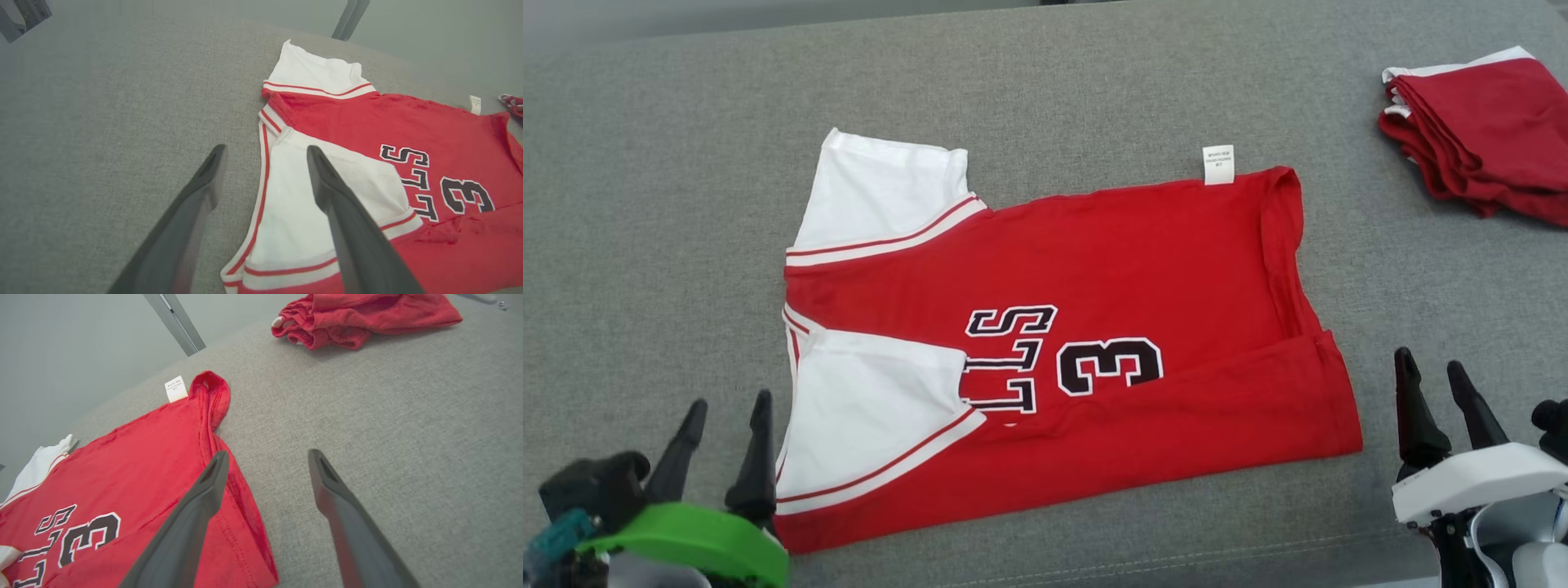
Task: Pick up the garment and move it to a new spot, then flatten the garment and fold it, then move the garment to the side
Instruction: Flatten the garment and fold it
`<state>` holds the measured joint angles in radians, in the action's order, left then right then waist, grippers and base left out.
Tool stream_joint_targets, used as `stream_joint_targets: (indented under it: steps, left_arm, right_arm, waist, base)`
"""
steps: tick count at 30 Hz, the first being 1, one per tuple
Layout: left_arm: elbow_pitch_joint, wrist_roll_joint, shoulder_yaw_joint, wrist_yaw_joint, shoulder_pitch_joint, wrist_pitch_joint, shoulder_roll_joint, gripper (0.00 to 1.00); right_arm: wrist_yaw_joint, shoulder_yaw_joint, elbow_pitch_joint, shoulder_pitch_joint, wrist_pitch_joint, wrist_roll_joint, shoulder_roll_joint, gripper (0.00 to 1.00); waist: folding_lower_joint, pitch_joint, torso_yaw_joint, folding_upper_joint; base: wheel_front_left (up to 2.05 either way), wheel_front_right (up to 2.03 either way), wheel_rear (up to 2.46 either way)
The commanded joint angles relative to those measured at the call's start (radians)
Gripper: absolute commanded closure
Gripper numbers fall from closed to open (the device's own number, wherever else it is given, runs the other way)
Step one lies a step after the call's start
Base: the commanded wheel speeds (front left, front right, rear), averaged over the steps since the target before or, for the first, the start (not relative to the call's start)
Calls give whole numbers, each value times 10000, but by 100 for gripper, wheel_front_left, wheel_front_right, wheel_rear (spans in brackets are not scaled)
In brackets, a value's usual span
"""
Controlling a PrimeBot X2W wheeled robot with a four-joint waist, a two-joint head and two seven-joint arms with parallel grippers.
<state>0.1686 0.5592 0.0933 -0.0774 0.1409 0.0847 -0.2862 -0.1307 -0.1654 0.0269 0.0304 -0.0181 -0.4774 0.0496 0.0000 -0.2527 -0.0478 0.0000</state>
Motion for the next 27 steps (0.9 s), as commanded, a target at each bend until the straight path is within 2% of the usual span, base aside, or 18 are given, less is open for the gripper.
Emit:
stream_joint_targets:
  steps: [1, 5, 9, 15, 20, 27]
  left_arm:
    - [54, -43, -35, 97, -392, 65, -109, 0]
    - [-588, -283, 25, 376, -2588, 631, -698, 0]
    - [-1793, -538, 413, 766, -4655, 792, -816, 0]
    - [-4209, -1033, 1031, 1183, -7335, 810, -628, 0]
    - [-5905, -1278, 1285, 1340, -8855, 874, -695, 0]
    - [-7530, -1388, 1499, 1518, -10000, 1140, -841, 0]
  right_arm:
    - [2, 20, -134, -153, -79, 172, 22, 0]
    - [2, 394, -772, -885, -600, 876, 19, 0]
    - [2, 822, -941, -1593, -861, 1137, 97, 0]
    - [2, 1576, -718, -2563, -968, 1447, 332, 0]
    - [2, 2060, -603, -3125, -850, 1355, 427, 0]
    - [2, 2280, -364, -3534, -670, 1200, 650, 0]
  waist:
    - [0, -180, -113, 0]
    - [0, -666, -264, 0]
    - [0, -1210, -388, 0]
    - [0, -2089, -655, 0]
    - [0, -2737, -973, 0]
    - [0, -3081, -1212, 0]
  base:
    - [0, 0, 0]
    - [0, 0, 0]
    - [0, 0, 0]
    - [0, 0, 0]
    - [0, 0, 0]
    - [0, 0, 0]
